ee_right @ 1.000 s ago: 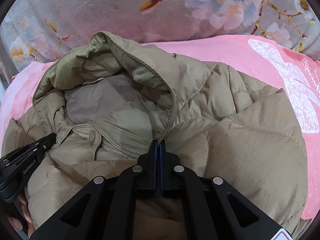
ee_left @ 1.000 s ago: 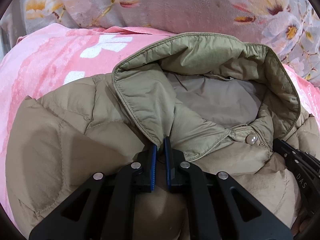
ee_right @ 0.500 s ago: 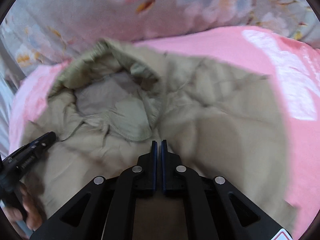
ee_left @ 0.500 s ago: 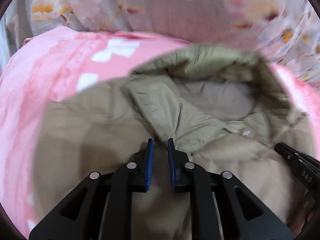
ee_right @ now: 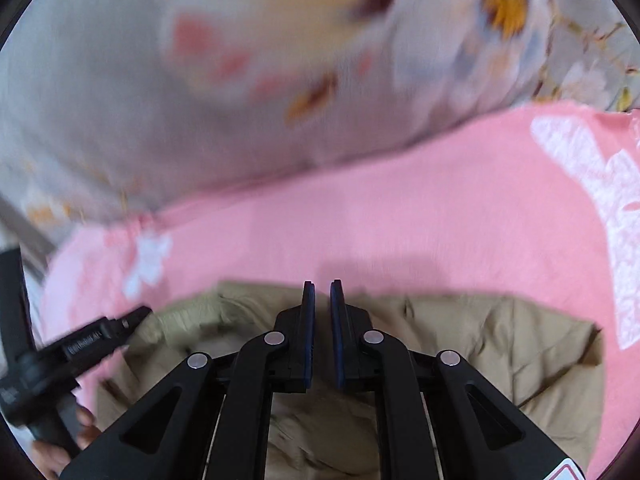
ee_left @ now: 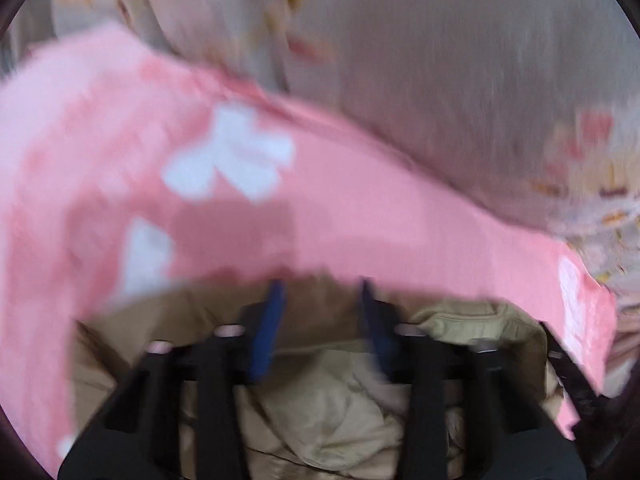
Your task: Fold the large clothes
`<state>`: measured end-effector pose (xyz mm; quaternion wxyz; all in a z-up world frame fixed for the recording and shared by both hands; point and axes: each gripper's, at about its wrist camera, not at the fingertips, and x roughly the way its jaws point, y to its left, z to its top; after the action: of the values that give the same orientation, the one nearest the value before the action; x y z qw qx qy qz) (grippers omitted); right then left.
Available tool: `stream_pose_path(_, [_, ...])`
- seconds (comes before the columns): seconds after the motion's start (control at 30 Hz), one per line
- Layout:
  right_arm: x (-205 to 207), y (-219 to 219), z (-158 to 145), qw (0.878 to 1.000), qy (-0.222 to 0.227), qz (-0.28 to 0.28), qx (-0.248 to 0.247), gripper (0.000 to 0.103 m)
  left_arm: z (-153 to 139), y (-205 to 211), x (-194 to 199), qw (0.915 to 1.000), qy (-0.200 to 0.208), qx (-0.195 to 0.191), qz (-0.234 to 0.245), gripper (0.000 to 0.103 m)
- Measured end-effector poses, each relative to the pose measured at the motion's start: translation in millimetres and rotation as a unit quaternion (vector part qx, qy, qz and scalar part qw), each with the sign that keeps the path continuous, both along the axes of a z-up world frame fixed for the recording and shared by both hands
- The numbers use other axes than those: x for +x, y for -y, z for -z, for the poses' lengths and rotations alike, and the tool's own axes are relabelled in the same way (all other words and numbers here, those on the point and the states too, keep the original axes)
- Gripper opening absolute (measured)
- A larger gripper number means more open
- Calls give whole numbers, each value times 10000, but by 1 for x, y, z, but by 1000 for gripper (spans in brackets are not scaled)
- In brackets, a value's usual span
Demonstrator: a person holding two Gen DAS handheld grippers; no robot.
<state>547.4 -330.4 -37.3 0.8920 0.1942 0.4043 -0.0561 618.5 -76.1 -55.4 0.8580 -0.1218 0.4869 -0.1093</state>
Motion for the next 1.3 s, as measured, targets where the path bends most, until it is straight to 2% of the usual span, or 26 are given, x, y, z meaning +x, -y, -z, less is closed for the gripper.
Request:
stream_pose_path(0.07, [-17,-5,9,9992,-77,-366,-153,3,6,3,-15,9996,73,175,226,24])
stream_pose_path(0.13, [-34,-6,15,9981,-178,-526,-282,2,11,5,-38,9964,267,609,534,23])
stream_pose_path(0.2, [-45,-3,23,9970,-357,-538,-428,0,23,4,-51,9936,161,889,684,23])
stream_pose_path(0.27, [-51,-4,35,9950,-429,-544,-713,0,31,3,-58,9921,143,1012,732,23])
stream_pose_path(0.4, [-51,-15,51,9920,-434,-525,-1067,0,42,9,-71,9869,484,1354,725,23])
stream_pose_path(0.53, [-49,-32,60,9847,-334,-414,-1662,0,53,27,-81,9728,980,1990,667,23])
stream_pose_path(0.6, [-49,-33,62,9823,-307,-375,-1811,0,54,28,-82,9713,1099,2022,597,23])
stream_pose_path(0.83, [-48,-32,63,9818,-263,-332,-1852,0,55,26,-79,9719,1199,1948,559,23])
stream_pose_path(1.3, [-47,-33,65,9803,-256,-326,-1930,0,56,30,-84,9686,1269,2068,540,23])
